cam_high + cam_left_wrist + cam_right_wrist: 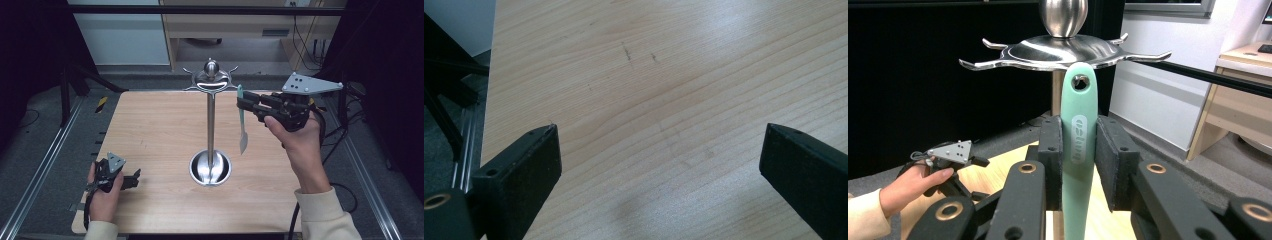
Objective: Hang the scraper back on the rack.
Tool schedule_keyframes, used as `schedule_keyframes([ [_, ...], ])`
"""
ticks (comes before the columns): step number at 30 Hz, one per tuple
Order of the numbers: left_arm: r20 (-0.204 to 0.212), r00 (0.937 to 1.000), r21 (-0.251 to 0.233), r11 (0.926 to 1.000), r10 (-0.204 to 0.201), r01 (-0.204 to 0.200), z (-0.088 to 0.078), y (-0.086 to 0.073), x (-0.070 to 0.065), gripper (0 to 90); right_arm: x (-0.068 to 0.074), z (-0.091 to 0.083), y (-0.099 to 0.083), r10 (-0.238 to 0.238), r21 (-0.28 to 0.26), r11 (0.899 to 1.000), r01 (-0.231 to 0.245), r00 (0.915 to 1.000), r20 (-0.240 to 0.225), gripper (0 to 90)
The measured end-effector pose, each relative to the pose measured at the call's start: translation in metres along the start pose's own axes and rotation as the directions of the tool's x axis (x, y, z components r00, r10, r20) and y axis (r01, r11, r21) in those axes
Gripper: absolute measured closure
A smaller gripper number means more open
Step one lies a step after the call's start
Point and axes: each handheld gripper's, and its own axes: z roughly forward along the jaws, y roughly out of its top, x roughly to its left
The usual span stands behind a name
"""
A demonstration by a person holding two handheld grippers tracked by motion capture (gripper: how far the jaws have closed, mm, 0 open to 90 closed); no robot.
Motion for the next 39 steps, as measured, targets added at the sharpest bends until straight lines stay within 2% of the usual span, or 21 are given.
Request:
schedule_keyframes([
  [18, 0.002, 1.0, 0.002, 1.0, 0.006, -0.006, 0.0003, 0.0003, -0.0011, 3.0, 0.001, 0.0065, -0.0012, 0.001, -0.002, 1.0, -0.001, 1.0, -0.001, 74.2],
  [28, 0.003, 1.0, 0.003, 1.0, 0.006, -0.006, 0.0004, 0.0004, -0.0013, 3.0, 0.0043, 0.0064, -0.0022, -0.008, -0.006, 1.0, 0.008, 0.9996, 0.027, 74.1],
  [39, 0.006, 1.0, 0.008, 0.9999, 0.007, -0.007, 0.0008, 0.0002, -0.0012, 3.0, 0.0048, 0.0062, -0.002, -0.012, -0.004, 1.0, 0.012, 0.9994, 0.032, 74.0],
])
